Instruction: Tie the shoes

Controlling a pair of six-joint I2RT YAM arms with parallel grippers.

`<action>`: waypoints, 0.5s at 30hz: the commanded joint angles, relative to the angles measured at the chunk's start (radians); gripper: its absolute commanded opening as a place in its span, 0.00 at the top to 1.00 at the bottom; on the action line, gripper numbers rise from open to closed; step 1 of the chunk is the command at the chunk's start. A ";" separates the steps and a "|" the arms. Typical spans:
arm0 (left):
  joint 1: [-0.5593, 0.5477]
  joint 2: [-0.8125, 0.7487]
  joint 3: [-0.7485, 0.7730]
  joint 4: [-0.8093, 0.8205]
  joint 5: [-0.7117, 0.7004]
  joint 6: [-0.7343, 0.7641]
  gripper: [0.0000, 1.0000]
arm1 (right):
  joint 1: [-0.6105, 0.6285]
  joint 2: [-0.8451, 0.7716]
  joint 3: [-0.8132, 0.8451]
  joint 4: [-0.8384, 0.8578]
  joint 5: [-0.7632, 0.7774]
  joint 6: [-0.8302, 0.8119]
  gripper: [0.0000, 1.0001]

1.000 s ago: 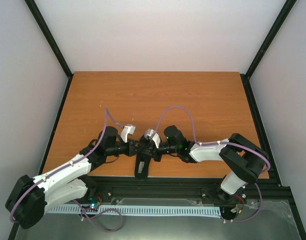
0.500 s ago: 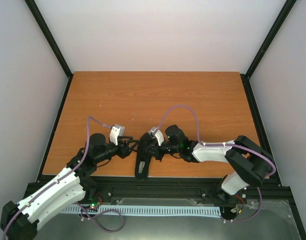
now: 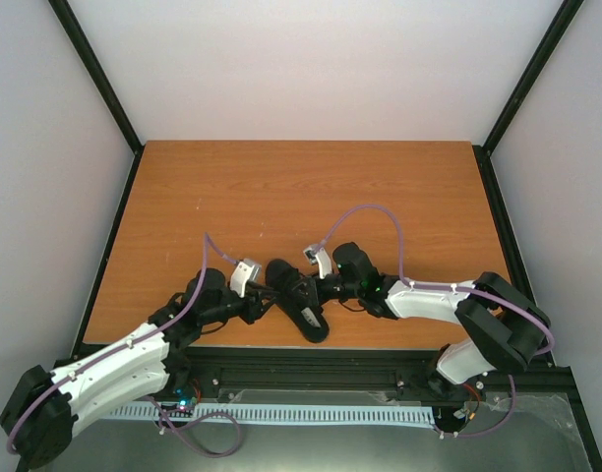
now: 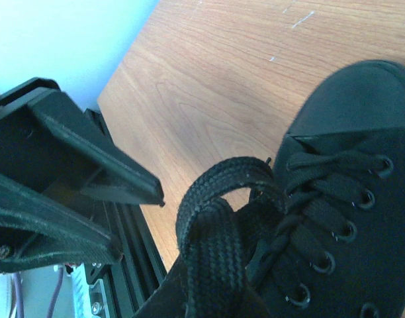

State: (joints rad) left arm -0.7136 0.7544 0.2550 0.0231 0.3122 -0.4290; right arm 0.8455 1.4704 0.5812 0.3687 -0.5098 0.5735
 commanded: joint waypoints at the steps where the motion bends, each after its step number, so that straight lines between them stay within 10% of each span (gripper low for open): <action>1: -0.025 0.027 0.028 0.098 0.034 0.026 0.68 | -0.009 -0.025 0.013 0.004 0.013 0.073 0.97; 15: -0.041 -0.015 -0.015 0.096 -0.022 -0.075 0.68 | 0.004 -0.047 0.031 -0.044 -0.048 0.141 0.97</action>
State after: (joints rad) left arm -0.7425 0.7841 0.2550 0.0818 0.3008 -0.4503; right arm 0.8391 1.4654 0.5827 0.3183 -0.5259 0.6876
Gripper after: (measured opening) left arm 0.309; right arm 0.030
